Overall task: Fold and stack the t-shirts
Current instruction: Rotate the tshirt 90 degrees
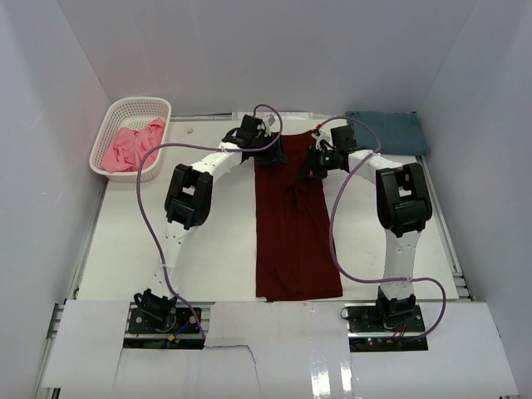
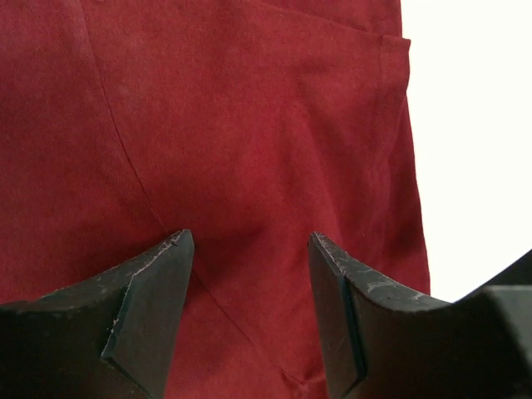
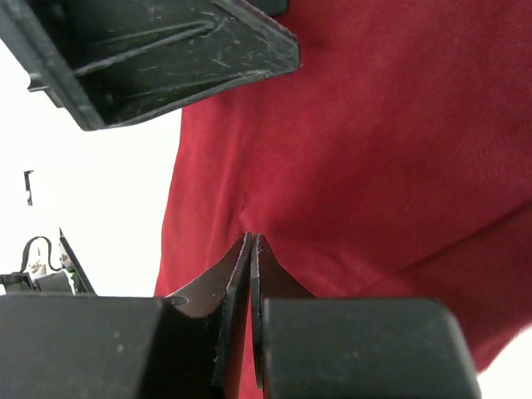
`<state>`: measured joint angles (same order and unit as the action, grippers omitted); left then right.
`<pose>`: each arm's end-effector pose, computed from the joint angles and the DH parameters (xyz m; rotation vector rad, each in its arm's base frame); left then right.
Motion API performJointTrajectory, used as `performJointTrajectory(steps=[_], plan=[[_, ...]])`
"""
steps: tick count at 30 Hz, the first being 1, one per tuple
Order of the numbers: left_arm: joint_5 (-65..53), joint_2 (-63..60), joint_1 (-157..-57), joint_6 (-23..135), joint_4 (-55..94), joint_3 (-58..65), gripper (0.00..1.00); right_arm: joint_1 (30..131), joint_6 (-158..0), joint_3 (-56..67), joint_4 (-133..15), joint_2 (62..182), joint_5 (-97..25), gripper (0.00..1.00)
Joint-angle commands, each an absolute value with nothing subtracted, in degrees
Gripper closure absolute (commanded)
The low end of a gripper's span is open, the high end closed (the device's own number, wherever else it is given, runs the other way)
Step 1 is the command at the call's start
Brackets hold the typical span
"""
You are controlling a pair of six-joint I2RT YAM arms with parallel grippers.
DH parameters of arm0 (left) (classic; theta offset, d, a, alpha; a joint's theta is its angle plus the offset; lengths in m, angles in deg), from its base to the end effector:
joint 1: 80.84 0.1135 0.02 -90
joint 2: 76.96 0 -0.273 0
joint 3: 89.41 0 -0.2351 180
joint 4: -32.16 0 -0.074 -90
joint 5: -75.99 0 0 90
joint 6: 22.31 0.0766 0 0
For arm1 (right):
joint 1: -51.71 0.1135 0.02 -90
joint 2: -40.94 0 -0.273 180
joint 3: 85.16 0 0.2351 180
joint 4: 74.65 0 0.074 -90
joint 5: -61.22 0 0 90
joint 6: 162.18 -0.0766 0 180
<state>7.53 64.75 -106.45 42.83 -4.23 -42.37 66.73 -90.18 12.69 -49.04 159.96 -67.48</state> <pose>0.5010 -0.2713 0.1439 0.2086 2.4515 -0.8537 0.4350 0.1663 0.1698 -0.2706 2.4016 1.0754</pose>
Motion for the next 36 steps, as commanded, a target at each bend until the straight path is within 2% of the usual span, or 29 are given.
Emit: performJointTrajectory(steps=[1, 8, 16, 21, 25, 27, 30, 35, 36], plan=[[6.7, 65.6, -106.5, 44.3, -3.4, -43.2, 0.31, 66.8, -91.4, 15.6, -51.7, 162.7, -70.3, 0.92], [6.4, 66.0, -106.5, 44.8, -3.5, -43.7, 0.31, 66.8, -90.9, 14.6, -50.6, 167.1, -69.8, 0.92], [6.1, 65.6, -106.5, 44.8, -4.3, -44.6, 0.31, 66.8, -90.3, 13.2, -48.1, 165.9, -67.9, 0.92], [6.2, 64.8, -106.5, 45.0, -5.5, -46.6, 0.30, 66.6, -90.6, 19.5, -46.2, 166.9, -67.9, 0.92], [6.3, 63.5, -106.1, 45.1, -6.7, -48.6, 0.30, 66.5, -89.9, 29.4, -41.0, 168.0, -69.0, 0.92], [6.3, 61.9, -105.8, 45.0, -7.5, -49.1, 0.30, 66.5, -89.4, 29.8, -40.1, 166.8, -69.4, 0.90], [6.0, 59.3, -105.2, 44.8, -9.2, -49.4, 0.30, 66.7, -88.0, 25.9, -39.9, 161.5, -69.7, 0.82], [5.6, 49.3, -105.2, 44.5, -10.0, -42.3, 0.30, 71.0, -85.5, 4.4, -40.7, 143.2, -62.7, 0.73], [5.8, 48.1, -105.2, 44.1, -9.7, -39.2, 0.30, 72.0, -85.3, 0.7, -41.1, 140.3, -60.7, 0.67]])
